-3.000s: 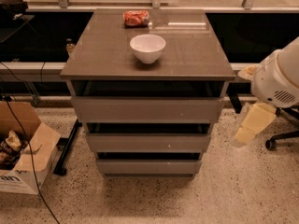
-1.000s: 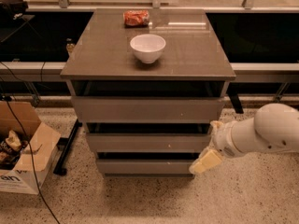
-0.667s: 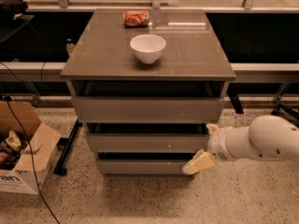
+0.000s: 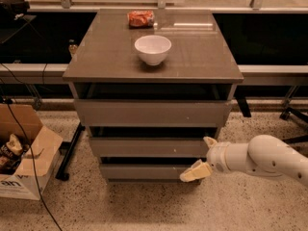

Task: Open bottom drawer

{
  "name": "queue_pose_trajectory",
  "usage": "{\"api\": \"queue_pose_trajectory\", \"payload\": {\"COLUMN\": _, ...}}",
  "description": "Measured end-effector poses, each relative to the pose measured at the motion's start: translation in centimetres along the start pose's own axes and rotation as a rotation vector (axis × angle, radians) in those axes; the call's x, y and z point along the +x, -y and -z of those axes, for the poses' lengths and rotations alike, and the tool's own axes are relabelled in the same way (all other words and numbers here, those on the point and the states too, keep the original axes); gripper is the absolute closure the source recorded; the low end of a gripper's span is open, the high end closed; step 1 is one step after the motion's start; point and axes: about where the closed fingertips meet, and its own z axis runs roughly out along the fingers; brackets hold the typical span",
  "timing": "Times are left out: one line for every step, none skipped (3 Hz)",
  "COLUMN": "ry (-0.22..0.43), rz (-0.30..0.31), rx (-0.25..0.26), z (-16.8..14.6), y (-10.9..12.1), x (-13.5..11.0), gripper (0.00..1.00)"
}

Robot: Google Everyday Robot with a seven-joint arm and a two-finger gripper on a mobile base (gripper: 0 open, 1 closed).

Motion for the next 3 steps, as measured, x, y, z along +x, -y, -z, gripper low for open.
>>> {"api": "queue_pose_trajectory", "payload": {"ry": 0.044, "rz": -0.073, "rx": -0.032, "z": -2.3, "y": 0.5, "x": 2.4, "gripper": 0.0}}
{"api": "queue_pose_trajectory", "payload": {"ry": 0.073, "rz": -0.132, "rx": -0.06, "z": -4.5, "y": 1.3, "x": 4.8, "gripper": 0.0}}
{"api": "queue_pose_trajectory", "payload": {"ry": 0.094, "rz": -0.196, "rx": -0.088, "z": -7.2, "y": 2.3, "x": 7.7, "gripper": 0.0}}
